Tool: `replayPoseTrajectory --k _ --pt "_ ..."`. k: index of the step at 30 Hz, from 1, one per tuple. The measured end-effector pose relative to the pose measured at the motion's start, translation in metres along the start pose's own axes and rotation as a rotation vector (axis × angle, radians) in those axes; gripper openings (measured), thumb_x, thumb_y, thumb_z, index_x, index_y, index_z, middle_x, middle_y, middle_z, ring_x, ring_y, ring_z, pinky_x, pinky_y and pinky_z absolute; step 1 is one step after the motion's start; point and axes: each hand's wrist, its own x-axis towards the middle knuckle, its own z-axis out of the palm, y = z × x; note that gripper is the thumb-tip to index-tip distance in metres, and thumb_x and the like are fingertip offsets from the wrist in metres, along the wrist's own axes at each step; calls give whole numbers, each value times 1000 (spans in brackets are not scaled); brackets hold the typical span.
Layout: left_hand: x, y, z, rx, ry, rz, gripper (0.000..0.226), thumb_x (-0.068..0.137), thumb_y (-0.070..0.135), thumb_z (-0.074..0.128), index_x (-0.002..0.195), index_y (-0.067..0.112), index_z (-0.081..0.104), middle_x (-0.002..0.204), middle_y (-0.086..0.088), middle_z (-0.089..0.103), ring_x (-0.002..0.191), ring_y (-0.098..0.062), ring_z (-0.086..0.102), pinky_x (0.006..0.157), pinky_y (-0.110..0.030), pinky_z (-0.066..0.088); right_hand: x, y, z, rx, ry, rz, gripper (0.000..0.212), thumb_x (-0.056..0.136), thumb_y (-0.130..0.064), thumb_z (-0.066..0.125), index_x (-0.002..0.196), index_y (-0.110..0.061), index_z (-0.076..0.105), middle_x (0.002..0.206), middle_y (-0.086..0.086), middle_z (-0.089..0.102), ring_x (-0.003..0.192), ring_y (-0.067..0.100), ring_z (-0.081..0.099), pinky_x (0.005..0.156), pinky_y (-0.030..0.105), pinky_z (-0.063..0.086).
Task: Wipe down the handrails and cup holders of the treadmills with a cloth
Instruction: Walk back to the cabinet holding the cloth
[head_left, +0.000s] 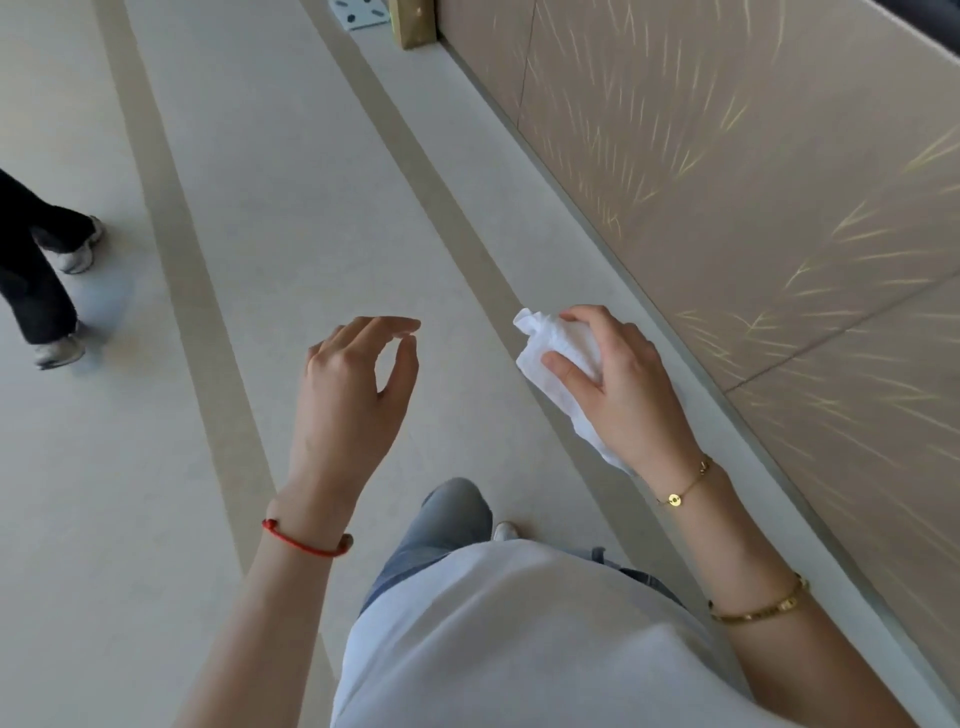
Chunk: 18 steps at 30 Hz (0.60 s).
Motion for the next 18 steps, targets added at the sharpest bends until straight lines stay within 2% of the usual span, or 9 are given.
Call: replayPoseTrajectory --k 6,13,18 --pt "86 -18 38 54 79 -94 18 95 11 59 107 12 73 103 -1 73 95 -21 69 87 -47 53 113 28 3 31 -56 -69 36 95 -42 54 124 -20 52 119 -6 62 101 20 54 88 31 39" --pt "212 -67 68 90 152 -125 19 96 11 58 107 10 72 104 -3 73 93 -20 69 87 -38 55 268 33 19 44 -95 -148 34 95 -41 55 123 -21 52 118 -7 61 101 17 53 88 30 40" --pt "311 -96 78 99 144 -173 19 95 10 58 108 10 72 104 -2 72 94 -23 69 86 -48 54 383 24 27 65 -102 -184 34 95 -42 55 123 -23 52 116 -9 62 100 16 54 85 28 38"
